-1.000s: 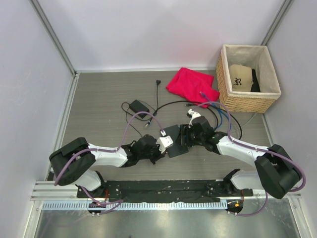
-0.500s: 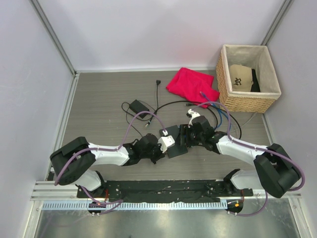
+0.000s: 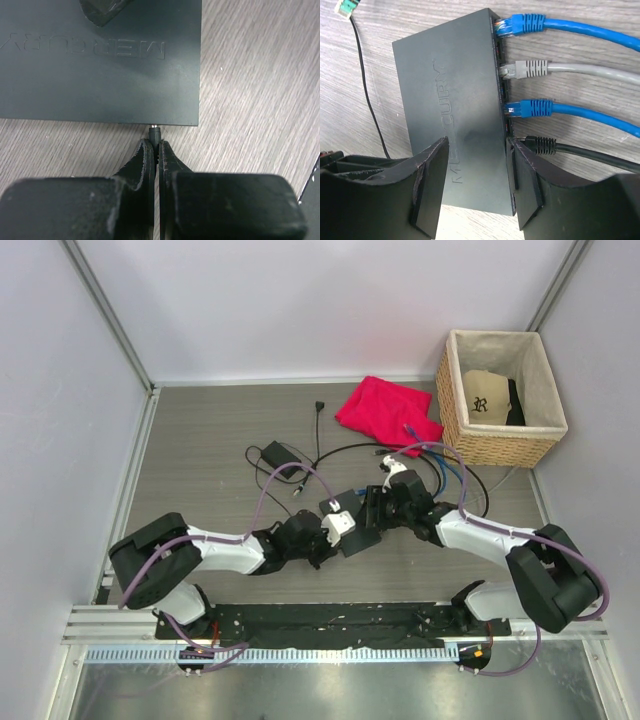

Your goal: Insert the plug into the switch port

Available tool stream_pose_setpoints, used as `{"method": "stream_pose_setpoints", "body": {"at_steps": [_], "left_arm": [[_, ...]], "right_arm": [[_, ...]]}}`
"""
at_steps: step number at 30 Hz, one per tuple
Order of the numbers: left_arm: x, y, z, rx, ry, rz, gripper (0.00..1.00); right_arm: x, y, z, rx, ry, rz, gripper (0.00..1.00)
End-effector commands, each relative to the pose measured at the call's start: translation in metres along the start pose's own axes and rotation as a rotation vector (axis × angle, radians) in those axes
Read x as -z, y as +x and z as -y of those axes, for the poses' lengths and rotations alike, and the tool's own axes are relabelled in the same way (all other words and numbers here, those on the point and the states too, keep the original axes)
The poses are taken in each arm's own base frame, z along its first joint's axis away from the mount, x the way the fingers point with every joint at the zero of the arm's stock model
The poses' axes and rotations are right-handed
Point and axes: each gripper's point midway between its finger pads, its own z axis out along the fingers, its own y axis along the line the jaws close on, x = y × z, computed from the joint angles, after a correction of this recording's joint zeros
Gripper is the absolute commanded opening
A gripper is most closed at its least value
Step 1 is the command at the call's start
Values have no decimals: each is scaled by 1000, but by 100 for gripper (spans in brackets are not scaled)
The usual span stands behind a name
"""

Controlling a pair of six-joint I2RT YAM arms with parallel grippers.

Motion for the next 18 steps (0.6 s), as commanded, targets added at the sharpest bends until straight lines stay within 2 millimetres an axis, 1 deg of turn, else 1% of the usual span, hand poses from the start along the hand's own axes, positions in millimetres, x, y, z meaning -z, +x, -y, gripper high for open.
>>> {"method": "stream_pose_setpoints", "body": {"at_steps": [1, 2, 3, 6, 9, 12, 14, 15, 16, 17, 18], "left_arm": [[-14, -88, -9, 39, -65, 282, 0], [-15, -91, -10, 50, -71, 291, 0], [-14, -97, -19, 72, -124, 308, 0], [-16, -108, -24, 104, -154, 338, 0], [-18, -123, -24, 121, -149, 373, 0], [-20, -130, -22, 114, -135, 388, 0], [-21, -126, -19, 110, -123, 371, 2], [-20, -119, -18, 114, -119, 357, 8], [-19, -114, -17, 115, -115, 348, 11], [-19, -109, -17, 115, -111, 337, 15], [-17, -102, -16, 113, -109, 324, 20]], "right_arm": [[9, 48, -48, -86, -234, -208, 55], [10, 50, -50, -91, -244, -219, 55], [11, 53, -50, -100, -244, -227, 54], [14, 58, -54, -111, -262, -240, 54], [16, 62, -59, -114, -276, -252, 54], [18, 61, -59, -108, -279, -241, 54], [16, 51, -52, -70, -232, -192, 55], [18, 47, -46, -54, -197, -174, 56], [15, 31, -39, -37, -152, -113, 57], [16, 27, -30, -1, -108, -97, 59], [19, 23, -22, 14, -65, -86, 62]]}}
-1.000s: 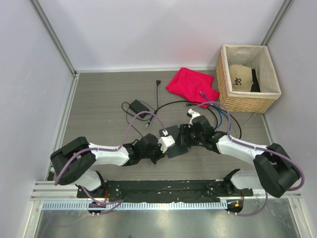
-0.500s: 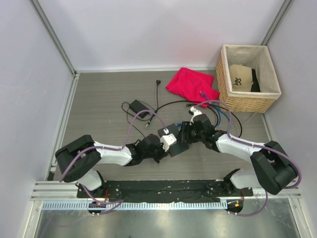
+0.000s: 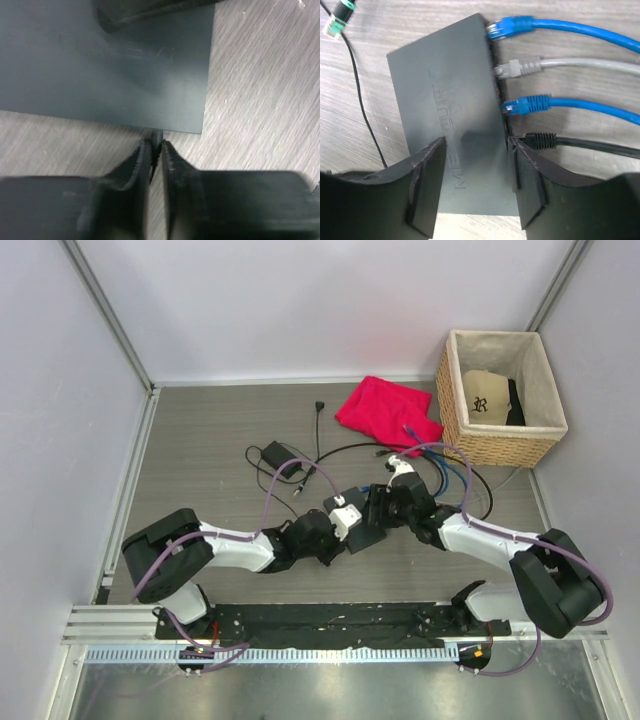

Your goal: Insert the plug into the switch port

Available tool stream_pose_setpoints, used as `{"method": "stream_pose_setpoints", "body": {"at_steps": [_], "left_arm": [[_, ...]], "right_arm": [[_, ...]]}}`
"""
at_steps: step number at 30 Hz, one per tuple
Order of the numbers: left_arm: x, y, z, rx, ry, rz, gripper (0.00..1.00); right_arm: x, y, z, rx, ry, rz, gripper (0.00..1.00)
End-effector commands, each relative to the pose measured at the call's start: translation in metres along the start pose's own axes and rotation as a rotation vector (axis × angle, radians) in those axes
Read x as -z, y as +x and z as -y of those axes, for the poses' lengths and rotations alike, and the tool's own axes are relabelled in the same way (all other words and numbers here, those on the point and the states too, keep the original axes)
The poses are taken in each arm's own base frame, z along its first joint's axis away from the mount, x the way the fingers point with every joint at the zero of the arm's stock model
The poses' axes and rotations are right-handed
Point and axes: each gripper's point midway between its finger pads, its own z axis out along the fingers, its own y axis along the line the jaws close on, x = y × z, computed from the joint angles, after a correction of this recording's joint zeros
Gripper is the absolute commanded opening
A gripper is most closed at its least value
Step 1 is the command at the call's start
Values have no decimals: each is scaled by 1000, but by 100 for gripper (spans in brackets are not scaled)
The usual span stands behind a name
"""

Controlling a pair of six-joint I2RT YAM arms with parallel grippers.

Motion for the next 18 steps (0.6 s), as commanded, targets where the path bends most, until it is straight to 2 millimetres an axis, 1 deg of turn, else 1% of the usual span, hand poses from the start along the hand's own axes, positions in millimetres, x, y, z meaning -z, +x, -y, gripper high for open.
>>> {"method": "stream_pose_setpoints", "body": {"at_steps": [1, 2, 3, 4, 5, 6, 7, 8, 9, 10, 11, 12, 13, 14, 15, 16, 17, 18], "left_arm": [[-3, -82, -2, 26, -17, 286, 23], [-2, -76, -1, 21, -10, 265, 26], [0, -69, -2, 18, -11, 246, 31], [4, -67, -1, 19, -8, 240, 35], [7, -60, -3, 21, -13, 223, 43], [11, -58, -4, 25, -22, 221, 53], [19, -61, -6, 32, -31, 229, 59], [24, -56, -8, 39, -44, 220, 64], [29, -52, -17, 47, -92, 201, 70], [43, -66, -19, 67, -111, 246, 74], [51, -71, -25, 79, -148, 258, 77], [61, -69, -38, 93, -228, 240, 82], [71, -75, -47, 109, -282, 253, 85], [91, -101, -53, 154, -321, 322, 89], [101, -93, -64, 177, -386, 271, 97], [115, -98, -80, 209, -482, 277, 100], [136, -124, -91, 283, -527, 335, 100], [149, -111, -103, 307, -600, 265, 100]], "right_arm": [[23, 21, -31, 49, -102, -132, 63], [21, 8, -16, 64, -19, -82, 64], [23, 6, -7, 89, 23, -78, 66], [27, -6, -3, 98, 49, -40, 68], [29, -18, 10, 95, 114, 6, 70], [33, -25, 17, 103, 151, 29, 71], [40, -37, 19, 100, 170, 75, 72], [45, -48, 33, 87, 234, 121, 75], [51, -54, 39, 80, 261, 145, 75], [58, -63, 41, 73, 282, 184, 76], [70, -74, 43, 64, 300, 236, 80], [80, -85, 53, 54, 353, 287, 81], [90, -96, 55, 53, 381, 330, 84], [104, -103, 57, 48, 401, 370, 87], [117, -114, 65, 42, 457, 420, 87], [128, -123, 64, 42, 473, 455, 89], [145, -130, 63, 34, 481, 501, 90], [157, -137, 63, 25, 495, 541, 91]]}}
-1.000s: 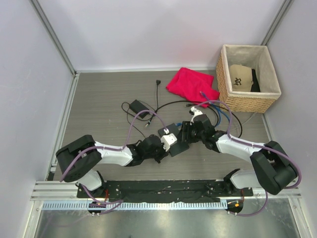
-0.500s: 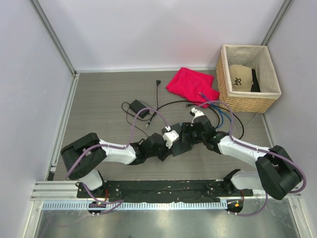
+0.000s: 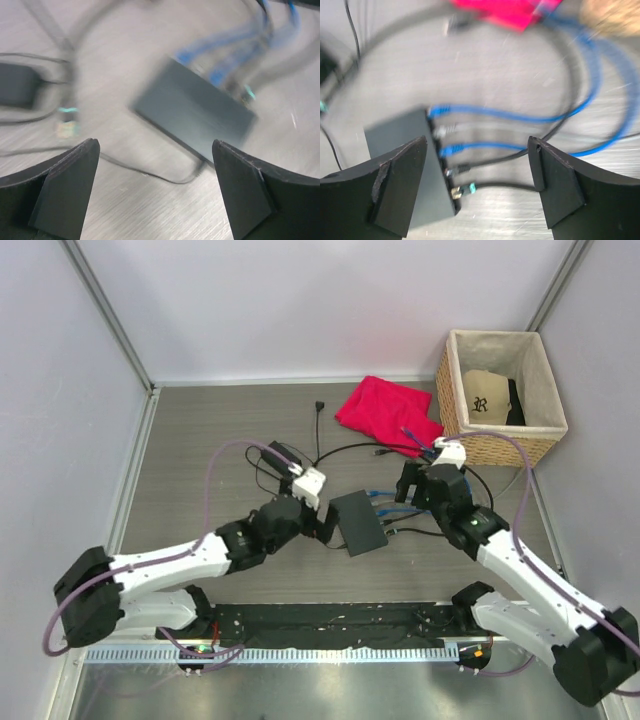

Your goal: Insert the plug into the switch port

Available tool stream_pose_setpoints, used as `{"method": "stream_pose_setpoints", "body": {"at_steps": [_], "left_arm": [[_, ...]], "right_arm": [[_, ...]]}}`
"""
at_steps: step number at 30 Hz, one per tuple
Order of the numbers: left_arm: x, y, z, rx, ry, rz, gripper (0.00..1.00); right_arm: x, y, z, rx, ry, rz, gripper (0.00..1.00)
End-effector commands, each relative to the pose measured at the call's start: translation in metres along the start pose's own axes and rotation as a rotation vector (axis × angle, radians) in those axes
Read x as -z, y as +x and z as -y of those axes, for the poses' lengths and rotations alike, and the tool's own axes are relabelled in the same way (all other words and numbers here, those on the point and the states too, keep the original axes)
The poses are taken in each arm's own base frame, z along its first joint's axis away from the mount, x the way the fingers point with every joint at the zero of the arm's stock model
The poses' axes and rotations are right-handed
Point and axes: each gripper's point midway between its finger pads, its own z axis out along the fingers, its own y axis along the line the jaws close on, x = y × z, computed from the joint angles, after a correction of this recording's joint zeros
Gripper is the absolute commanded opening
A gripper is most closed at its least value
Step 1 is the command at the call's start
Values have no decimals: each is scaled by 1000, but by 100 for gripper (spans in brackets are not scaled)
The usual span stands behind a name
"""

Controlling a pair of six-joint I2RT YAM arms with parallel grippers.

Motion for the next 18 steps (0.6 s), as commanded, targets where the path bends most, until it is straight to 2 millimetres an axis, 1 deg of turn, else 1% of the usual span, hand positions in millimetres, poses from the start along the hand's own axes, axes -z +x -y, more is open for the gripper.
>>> {"method": "stream_pose_setpoints", "body": {"at_steps": [1, 2, 3, 4, 5, 6, 8, 9, 12, 13, 15, 16, 18], "left_arm": [[45, -51, -81, 154, -422, 13, 100], [54, -73, -96, 241, -476, 49, 100], [70, -71, -107, 254, -515, 14, 100], [79, -77, -114, 285, -536, 22, 100], [91, -89, -126, 324, -569, 51, 100], [108, -96, -131, 345, -574, 76, 100], [130, -111, -138, 354, -592, 139, 100], [147, -117, -142, 345, -599, 177, 100], [178, -124, -154, 312, -652, 229, 100], [194, -129, -157, 317, -657, 267, 100], [210, -131, -160, 309, -660, 292, 100], [222, -134, -162, 311, -658, 324, 100], [236, -134, -167, 314, -677, 359, 100]], "right_arm": [[42, -71, 35, -42, 174, 243, 91], [50, -78, 39, -49, 185, 273, 92], [65, -87, 44, -70, 187, 318, 93], [75, -95, 50, -81, 205, 353, 93], [83, -98, 54, -74, 209, 368, 93], [97, -105, 59, -94, 203, 413, 93], [114, -111, 67, -101, 216, 452, 93], [128, -116, 71, -123, 206, 491, 93], [145, -116, 80, -126, 204, 528, 94], [155, -118, 84, -140, 195, 562, 94], [161, -115, 90, -134, 203, 582, 94], [169, -115, 94, -145, 197, 608, 94], [171, -111, 98, -146, 199, 621, 94]]}}
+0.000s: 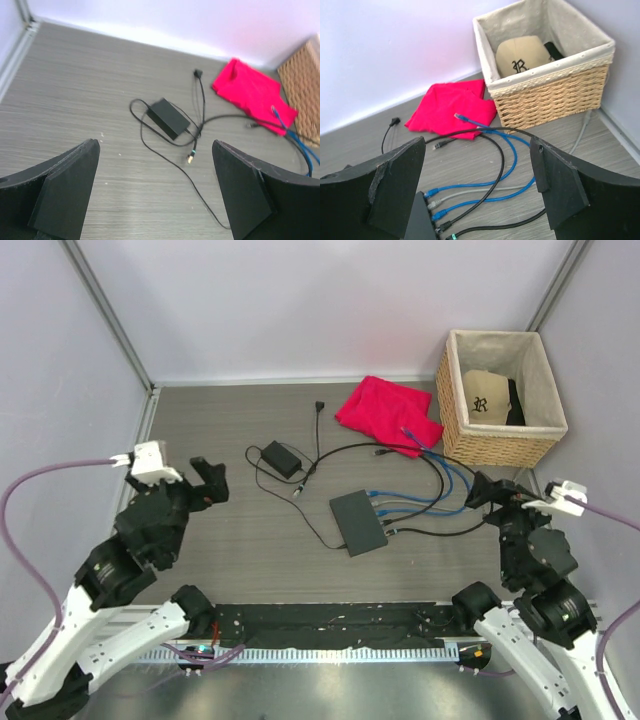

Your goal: Insert the plug into the switch port

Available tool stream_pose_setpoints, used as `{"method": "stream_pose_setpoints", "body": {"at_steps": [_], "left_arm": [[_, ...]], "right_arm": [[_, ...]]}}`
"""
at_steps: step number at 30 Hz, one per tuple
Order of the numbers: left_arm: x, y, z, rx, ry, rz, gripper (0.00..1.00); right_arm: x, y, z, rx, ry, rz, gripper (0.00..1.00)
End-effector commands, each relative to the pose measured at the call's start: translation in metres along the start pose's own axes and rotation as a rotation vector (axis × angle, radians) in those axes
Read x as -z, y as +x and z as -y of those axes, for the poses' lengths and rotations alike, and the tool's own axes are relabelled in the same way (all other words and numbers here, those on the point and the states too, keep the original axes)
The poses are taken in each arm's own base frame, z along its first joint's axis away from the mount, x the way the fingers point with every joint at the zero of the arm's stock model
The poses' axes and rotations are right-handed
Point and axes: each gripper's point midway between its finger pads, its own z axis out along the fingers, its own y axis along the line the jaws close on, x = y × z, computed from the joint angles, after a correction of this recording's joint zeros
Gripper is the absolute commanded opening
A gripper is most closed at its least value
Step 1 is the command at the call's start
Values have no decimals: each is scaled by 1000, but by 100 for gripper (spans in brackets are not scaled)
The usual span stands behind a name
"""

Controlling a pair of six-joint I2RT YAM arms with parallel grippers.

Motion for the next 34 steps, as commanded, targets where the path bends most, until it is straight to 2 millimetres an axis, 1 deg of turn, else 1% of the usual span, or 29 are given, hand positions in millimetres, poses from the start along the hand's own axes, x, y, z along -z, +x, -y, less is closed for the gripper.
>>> {"method": "stream_pose_setpoints", "body": {"at_steps": [1, 3, 4, 5, 6, 7, 8, 12, 18, 27, 34], "left_arm": [[22, -16, -36, -24, -67, 81, 100], [24, -21, -43, 13, -82, 135, 100], [26, -13, -50, 14, -87, 153, 100], [26, -16, -50, 45, -84, 184, 100], [27, -15, -53, 56, -85, 200, 100], [24, -7, -54, 42, -83, 199, 100], [27, -10, -55, 60, -71, 219, 100], [31, -8, -61, 78, -74, 238, 100], [27, 3, -72, 55, -129, 224, 100], [19, 7, -74, 56, -151, 213, 100], [21, 2, -79, 75, -165, 240, 100]], "right_arm": [[11, -6, 21, 19, 42, 52, 94], [12, -3, 24, 15, 47, 58, 94], [13, -2, 24, 10, 45, 60, 95], [14, -2, 26, 3, 46, 66, 95], [14, 0, 26, 5, 45, 63, 95], [13, 0, 25, 3, 46, 62, 95], [13, 1, 25, 2, 46, 61, 95], [11, 3, 23, 15, 41, 50, 95], [13, 1, 27, 2, 53, 64, 95], [13, 1, 27, -4, 52, 67, 95], [16, -1, 29, -16, 50, 78, 95]]}}
